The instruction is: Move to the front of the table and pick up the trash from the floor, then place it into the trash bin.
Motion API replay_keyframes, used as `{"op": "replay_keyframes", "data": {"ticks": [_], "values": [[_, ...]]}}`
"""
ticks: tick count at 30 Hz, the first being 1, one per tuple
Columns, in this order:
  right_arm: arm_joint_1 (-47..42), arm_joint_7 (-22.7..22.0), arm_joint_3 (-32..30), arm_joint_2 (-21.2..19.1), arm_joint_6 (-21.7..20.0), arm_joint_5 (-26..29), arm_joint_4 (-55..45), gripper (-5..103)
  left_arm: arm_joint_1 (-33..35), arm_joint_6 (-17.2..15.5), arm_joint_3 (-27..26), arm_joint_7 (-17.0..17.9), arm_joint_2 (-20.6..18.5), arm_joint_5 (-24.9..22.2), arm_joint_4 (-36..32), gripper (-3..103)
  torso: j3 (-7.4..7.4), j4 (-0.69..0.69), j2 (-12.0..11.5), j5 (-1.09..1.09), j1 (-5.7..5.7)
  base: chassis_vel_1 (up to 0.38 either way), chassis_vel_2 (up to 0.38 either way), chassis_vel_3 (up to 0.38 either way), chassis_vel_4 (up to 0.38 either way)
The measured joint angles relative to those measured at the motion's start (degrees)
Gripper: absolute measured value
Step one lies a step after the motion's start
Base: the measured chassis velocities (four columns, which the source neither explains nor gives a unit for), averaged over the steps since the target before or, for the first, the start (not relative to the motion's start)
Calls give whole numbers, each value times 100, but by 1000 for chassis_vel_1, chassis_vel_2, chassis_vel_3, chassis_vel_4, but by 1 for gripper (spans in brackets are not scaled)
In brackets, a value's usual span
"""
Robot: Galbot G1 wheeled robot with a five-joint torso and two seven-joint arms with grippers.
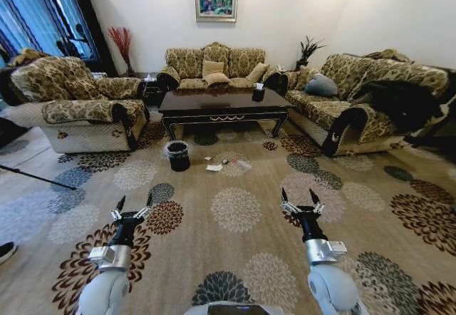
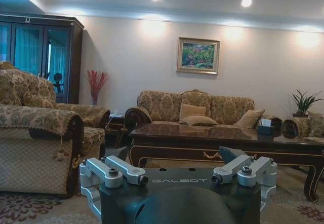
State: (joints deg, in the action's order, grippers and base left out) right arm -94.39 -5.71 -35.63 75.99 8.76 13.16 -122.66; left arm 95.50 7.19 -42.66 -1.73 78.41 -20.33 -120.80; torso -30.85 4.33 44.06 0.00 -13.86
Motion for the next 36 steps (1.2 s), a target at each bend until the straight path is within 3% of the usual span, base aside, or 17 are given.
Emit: {"op": "replay_keyframes", "data": {"ticks": [6, 13, 18, 23, 36], "values": [[-8, -79, -22, 26, -46, -29, 8, 100, 18, -11, 12, -4, -1, 13, -60, 100, 84, 0, -148, 0, 65, 0, 0, 0, 0], [-57, -311, 29, 62, -350, 596, -182, 100, 56, -15, 38, -4, 8, 66, -115, 100, 188, 0, -329, 0, 142, 0, 0, 0, 0], [-80, -267, -31, 54, -293, 355, -164, 100, 68, -15, 61, -4, 13, 110, -116, 100, 261, 0, -458, 1, 196, 0, 0, 0, 0], [-190, -345, 75, 107, -425, 713, -303, 100, 67, -12, 101, -5, -10, 129, -116, 100, 337, 0, -581, 0, 244, 0, 0, 0, 0], [-200, -467, 40, 136, -456, 533, -232, 100, 50, -4, 129, -10, -71, 153, -139, 100, 509, 0, -878, 0, 369, 0, 0, 0, 0]]}}
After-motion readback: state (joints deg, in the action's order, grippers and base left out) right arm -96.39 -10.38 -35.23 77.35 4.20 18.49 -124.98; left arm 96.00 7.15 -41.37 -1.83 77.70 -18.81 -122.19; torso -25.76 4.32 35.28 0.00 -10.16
